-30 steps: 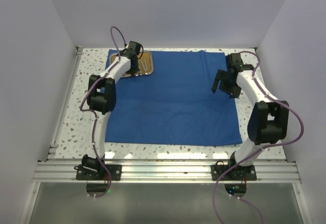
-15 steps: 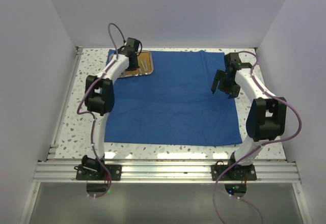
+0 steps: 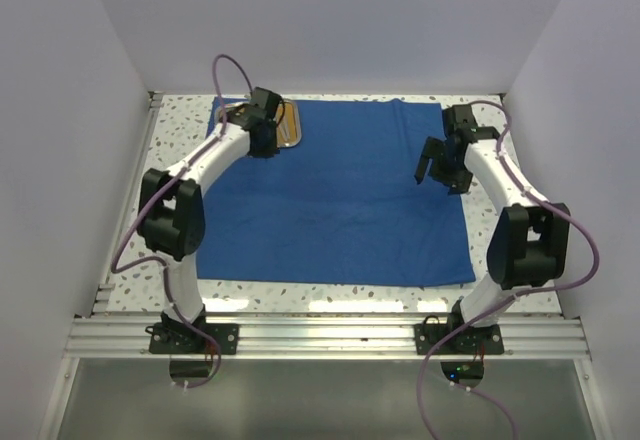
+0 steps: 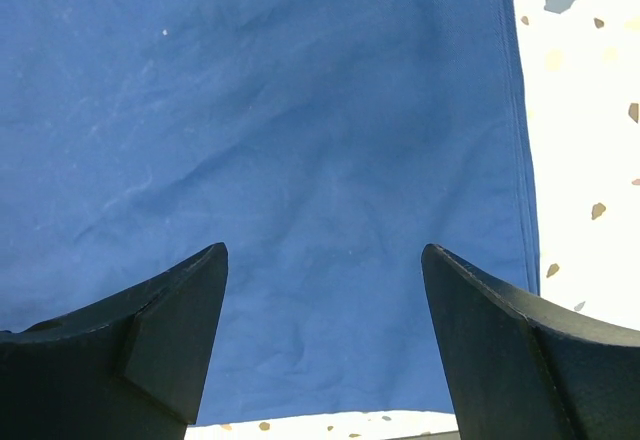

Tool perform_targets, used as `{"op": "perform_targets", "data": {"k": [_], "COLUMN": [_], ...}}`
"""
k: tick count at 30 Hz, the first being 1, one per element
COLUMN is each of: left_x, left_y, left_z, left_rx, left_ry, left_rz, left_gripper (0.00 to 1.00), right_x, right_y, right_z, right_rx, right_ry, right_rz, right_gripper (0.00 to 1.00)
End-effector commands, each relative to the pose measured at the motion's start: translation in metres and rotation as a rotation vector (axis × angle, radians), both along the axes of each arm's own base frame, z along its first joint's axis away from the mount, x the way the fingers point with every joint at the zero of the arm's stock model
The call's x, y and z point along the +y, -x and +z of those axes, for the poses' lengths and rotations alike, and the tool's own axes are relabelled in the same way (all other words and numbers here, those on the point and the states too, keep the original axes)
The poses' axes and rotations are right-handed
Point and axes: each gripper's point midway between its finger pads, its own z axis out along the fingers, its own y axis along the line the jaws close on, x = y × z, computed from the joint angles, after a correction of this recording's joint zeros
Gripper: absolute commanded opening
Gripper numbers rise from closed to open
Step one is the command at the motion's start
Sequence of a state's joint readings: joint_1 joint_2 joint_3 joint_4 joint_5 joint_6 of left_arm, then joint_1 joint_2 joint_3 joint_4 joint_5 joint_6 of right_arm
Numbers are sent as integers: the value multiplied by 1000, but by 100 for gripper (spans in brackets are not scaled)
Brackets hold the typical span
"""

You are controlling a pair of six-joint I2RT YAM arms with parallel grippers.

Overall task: Open and lay out the surgical kit
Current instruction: Place the medical item in the surgical kit.

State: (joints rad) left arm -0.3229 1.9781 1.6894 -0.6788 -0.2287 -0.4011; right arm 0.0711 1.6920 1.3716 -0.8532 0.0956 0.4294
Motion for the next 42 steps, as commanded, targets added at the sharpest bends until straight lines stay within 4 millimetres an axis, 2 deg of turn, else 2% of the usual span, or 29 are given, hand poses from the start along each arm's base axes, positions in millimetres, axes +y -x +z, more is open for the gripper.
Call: {"op": "perform_targets", "data": {"k": [1,2,3,4,7,8,9,10,11,12,13,14,15,16,17,18,20,23,24,26,27,31,32,33,34,35,39,42], "left_x": [-67,-82,-95,-121,-164,-171,-185,-197,-207,-220,-237,-250,-264,-285,-297,-309,-333,-348,-345,-350,-347,-343,-343,-337,-339,-334,-346,-371], "left_y": [42,50,60,71,85,89,85,91,92,88,95,98,98,110,115,119,141,165,173,189,194,221,227,238,238,244,254,255], "left_z": [16,21,17,19,27,17,29,29,20,31,31,20,28,28,16,21,11,2,-10,-11,-16,-20,-24,-37,-34,-46,-52,-48], "left_rx": [-8,-21,-11,-14,-13,22,2,17,36,13,22,46,34,51,73,63,69,84,108,120,131,103,106,122,104,113,104,91], "left_ry": [85,110,128,171,216,199,221,228,223,248,272,278,310,347,344,360,344,329,314,333,325,299,303,286,325,316,386,456], "left_rz": [-126,-149,-165,-195,-250,-254,-266,-276,-278,-283,-296,-305,-318,-354,-371,-389,-451,-500,-502,-498,-482,-342,-315,-290,-229,-205,-132,-149], "left_gripper": [0,0,0,0,0,0,0,0,0,0,0,0,0,0,0,0,0,0,0,0,0,0,0,0,0,0,0,0], "right_x": [-3,-3,-2,0,6,8,8,6,4,2,-1,-4,-6,-7,-10,-12,-16,-27,-31,-35,-38,-41,-41,-42,-40,-40,-40,-39], "right_y": [4,5,6,7,11,13,16,20,21,24,29,30,33,38,40,43,55,72,79,96,103,135,139,145,153,157,176,187], "right_z": [28,29,34,35,36,35,34,35,36,36,38,40,40,40,47,49,56,63,73,77,85,91,95,98,105,109,119,123], "right_rx": [-86,-89,-102,-105,-112,-109,-107,-112,-116,-116,-122,-131,-131,-124,-147,-148,-160,-167,-203,-194,-219,-216,-224,-234,-253,-269,-281,-280], "right_ry": [5,3,-5,-13,-57,-65,-67,-61,-56,-48,-36,-22,-14,-7,8,15,33,77,88,103,110,108,103,97,83,76,63,66], "right_rz": [-28,-33,-39,-41,-49,-57,-63,-71,-84,-95,-103,-111,-113,-113,-114,-116,-122,-146,-159,-180,-192,-224,-237,-244,-247,-254,-243,-217], "right_gripper": [82,82,82,82,82,82,83,82,83,83,83,83,83,84,84,84,84,83,83,83,83,83,83,83,83,83,83,83]}}
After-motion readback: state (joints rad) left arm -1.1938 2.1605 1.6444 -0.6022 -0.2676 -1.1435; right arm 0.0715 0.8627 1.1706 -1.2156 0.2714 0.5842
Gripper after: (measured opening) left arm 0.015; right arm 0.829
